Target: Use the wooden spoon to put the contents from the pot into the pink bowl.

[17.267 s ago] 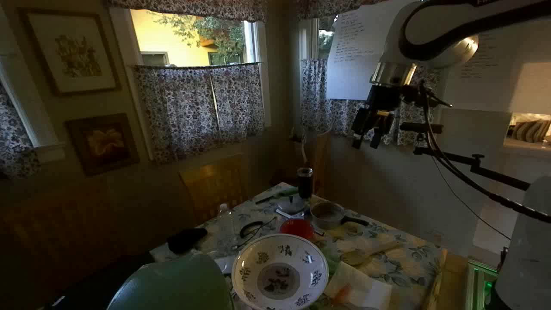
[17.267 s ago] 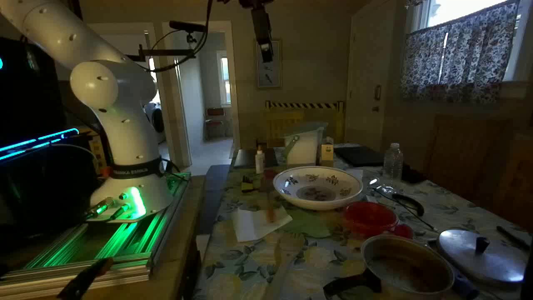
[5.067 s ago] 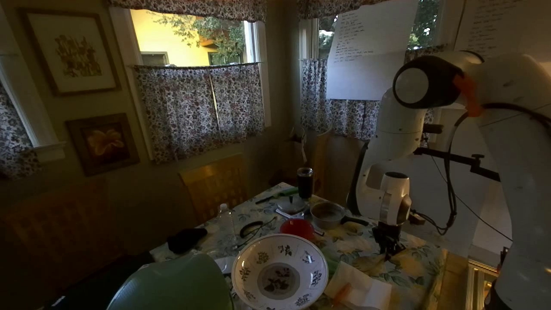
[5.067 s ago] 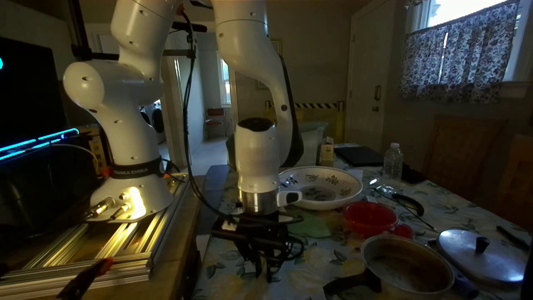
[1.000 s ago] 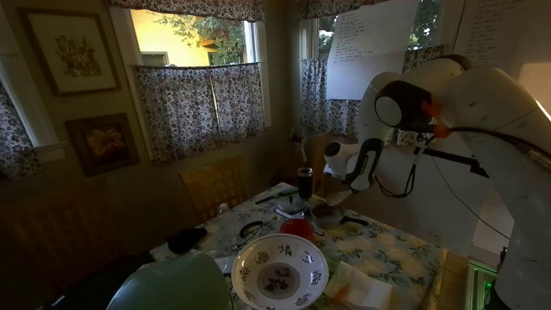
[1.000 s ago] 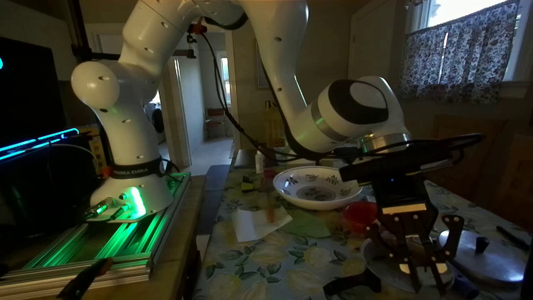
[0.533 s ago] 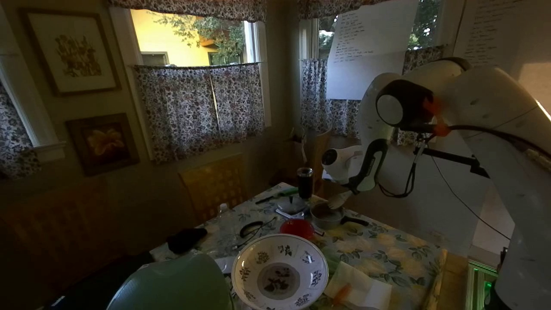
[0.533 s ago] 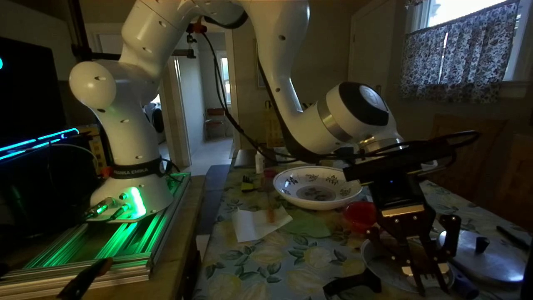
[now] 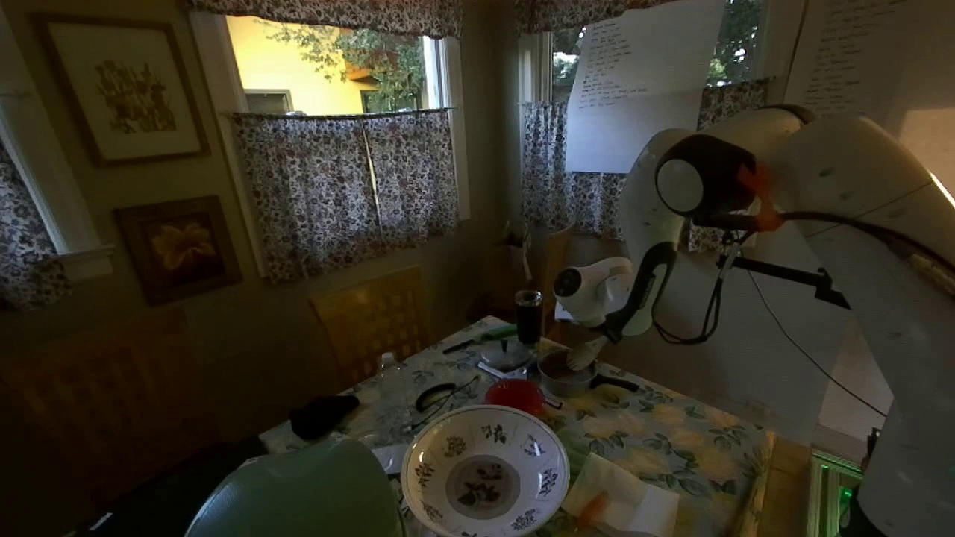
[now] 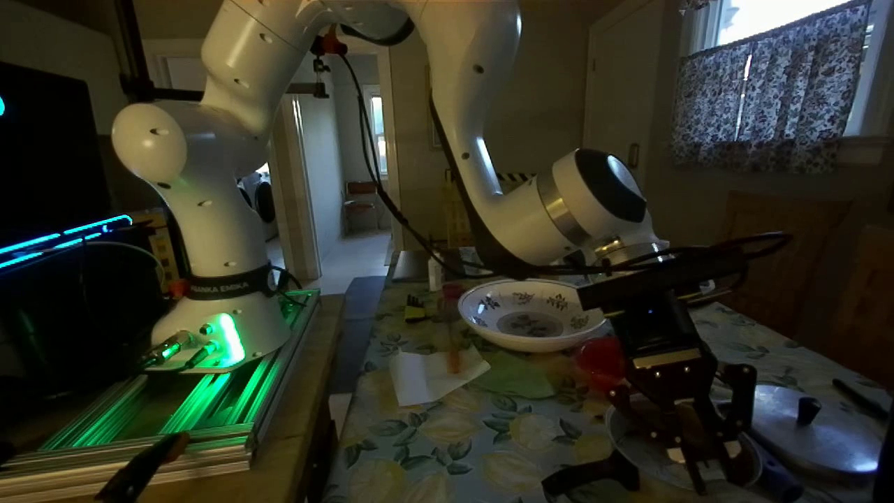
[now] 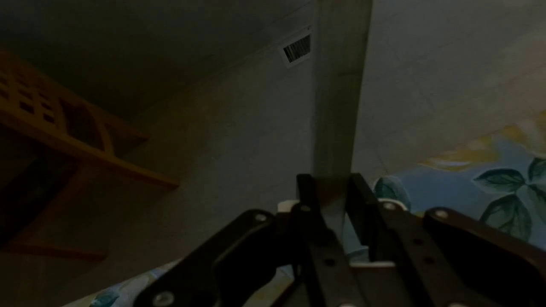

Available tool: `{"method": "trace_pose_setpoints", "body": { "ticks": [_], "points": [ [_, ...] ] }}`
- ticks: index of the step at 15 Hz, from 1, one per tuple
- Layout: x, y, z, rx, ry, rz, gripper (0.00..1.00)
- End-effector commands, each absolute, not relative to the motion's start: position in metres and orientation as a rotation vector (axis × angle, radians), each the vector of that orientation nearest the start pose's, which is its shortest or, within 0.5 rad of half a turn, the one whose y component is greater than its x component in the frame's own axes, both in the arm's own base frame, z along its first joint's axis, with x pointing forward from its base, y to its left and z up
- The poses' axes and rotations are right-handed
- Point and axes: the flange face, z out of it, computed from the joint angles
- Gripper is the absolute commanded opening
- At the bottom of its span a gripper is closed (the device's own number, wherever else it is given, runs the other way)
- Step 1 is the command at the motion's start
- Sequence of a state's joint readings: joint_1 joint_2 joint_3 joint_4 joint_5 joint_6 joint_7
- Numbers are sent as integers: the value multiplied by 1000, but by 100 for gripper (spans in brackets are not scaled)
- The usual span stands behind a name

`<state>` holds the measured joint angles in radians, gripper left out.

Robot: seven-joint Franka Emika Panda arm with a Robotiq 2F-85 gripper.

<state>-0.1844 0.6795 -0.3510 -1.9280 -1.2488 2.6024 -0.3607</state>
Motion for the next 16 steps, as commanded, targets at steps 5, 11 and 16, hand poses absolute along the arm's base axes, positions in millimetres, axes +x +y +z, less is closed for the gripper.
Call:
{"method": "trace_pose_setpoints", "body": {
  "ticks": [5,11,16],
  "points": [
    [551,-289,127,2094,1220,-463,6],
    [551,-290,106,2144,1248,-459,6],
    [557,-281,104,2190,1258,-408,6]
  ]
}}
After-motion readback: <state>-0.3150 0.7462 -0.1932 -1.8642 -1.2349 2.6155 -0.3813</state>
